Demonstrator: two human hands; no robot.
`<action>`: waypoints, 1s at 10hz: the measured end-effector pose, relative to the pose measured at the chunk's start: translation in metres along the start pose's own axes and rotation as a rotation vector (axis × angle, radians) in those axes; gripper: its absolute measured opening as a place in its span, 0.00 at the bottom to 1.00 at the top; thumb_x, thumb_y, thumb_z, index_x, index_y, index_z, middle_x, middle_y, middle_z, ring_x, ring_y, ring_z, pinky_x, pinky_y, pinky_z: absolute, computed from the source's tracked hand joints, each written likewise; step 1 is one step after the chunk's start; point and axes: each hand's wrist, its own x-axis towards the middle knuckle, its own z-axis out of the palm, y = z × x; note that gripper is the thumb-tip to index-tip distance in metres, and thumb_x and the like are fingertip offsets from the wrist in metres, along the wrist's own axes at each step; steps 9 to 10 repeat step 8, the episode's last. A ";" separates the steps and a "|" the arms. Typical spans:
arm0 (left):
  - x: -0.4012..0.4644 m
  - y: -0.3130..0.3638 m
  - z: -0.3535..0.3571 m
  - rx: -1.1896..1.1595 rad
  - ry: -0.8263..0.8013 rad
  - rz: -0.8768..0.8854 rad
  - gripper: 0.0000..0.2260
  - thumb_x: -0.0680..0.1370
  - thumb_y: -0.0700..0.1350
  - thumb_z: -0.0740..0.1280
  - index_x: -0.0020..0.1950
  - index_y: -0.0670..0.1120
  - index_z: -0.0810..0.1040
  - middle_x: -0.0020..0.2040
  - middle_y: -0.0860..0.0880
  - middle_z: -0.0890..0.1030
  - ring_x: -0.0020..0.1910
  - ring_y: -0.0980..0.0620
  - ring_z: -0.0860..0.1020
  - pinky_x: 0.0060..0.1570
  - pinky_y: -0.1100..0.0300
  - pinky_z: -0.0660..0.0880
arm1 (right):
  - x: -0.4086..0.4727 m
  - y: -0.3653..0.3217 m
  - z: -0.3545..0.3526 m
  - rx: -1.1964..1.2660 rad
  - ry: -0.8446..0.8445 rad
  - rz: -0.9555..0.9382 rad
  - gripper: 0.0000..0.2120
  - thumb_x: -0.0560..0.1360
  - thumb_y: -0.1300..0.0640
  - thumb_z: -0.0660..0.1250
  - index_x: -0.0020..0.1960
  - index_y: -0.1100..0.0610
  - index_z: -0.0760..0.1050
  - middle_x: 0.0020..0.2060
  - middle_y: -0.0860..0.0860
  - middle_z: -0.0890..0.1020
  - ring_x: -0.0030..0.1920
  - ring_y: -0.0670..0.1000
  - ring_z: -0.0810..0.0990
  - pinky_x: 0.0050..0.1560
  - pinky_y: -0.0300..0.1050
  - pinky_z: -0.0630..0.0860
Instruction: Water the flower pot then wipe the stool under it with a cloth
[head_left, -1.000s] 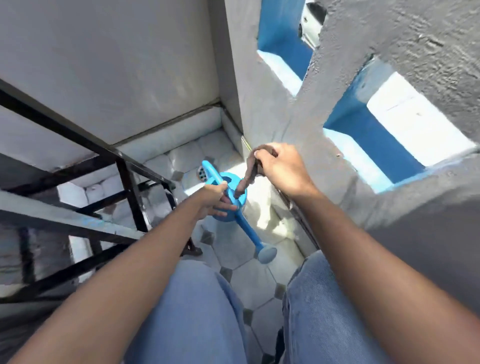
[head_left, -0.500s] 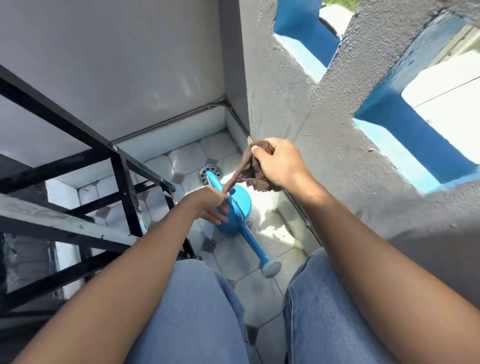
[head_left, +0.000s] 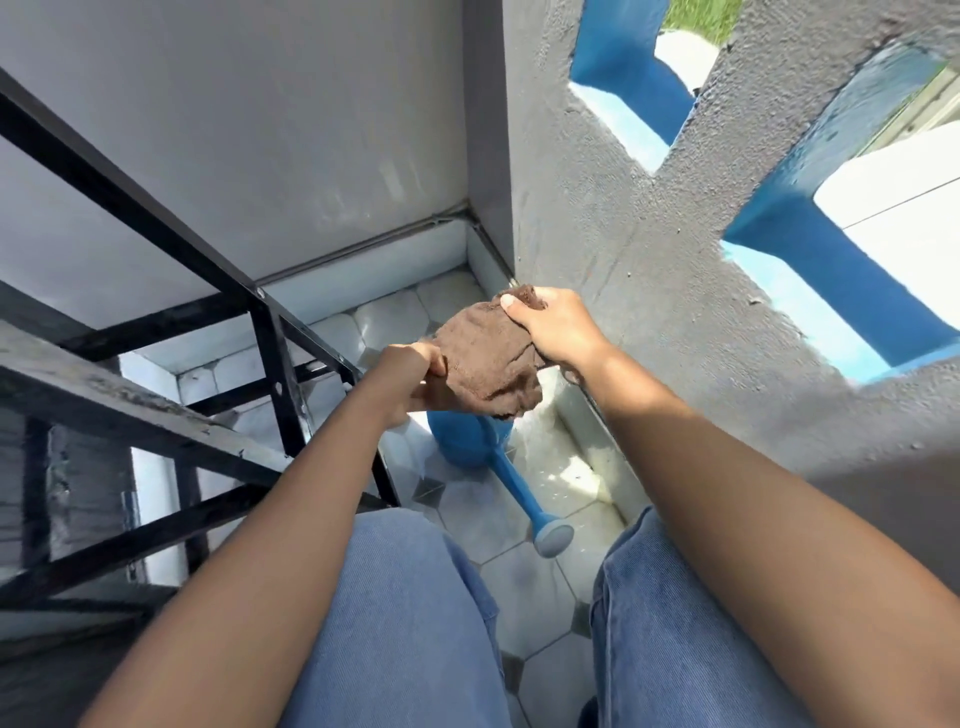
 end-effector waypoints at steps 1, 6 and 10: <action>0.002 -0.009 -0.005 0.193 -0.047 -0.096 0.18 0.71 0.31 0.57 0.60 0.38 0.73 0.50 0.39 0.78 0.43 0.40 0.82 0.43 0.47 0.83 | -0.004 0.020 0.007 0.039 -0.094 0.080 0.07 0.78 0.58 0.69 0.53 0.60 0.83 0.38 0.49 0.86 0.35 0.44 0.84 0.31 0.35 0.76; 0.031 -0.025 -0.005 0.798 -0.066 0.192 0.21 0.76 0.38 0.67 0.69 0.46 0.71 0.56 0.44 0.80 0.50 0.46 0.80 0.43 0.55 0.78 | -0.004 0.069 0.051 -0.393 -0.242 -0.016 0.07 0.75 0.60 0.64 0.45 0.54 0.80 0.39 0.50 0.81 0.38 0.47 0.77 0.39 0.39 0.72; 0.017 -0.038 0.003 0.985 0.017 0.351 0.24 0.79 0.50 0.62 0.74 0.48 0.65 0.65 0.44 0.78 0.62 0.43 0.77 0.58 0.55 0.73 | -0.023 0.063 0.047 -0.266 -0.321 0.016 0.15 0.78 0.56 0.61 0.61 0.59 0.78 0.58 0.56 0.81 0.57 0.53 0.79 0.57 0.45 0.74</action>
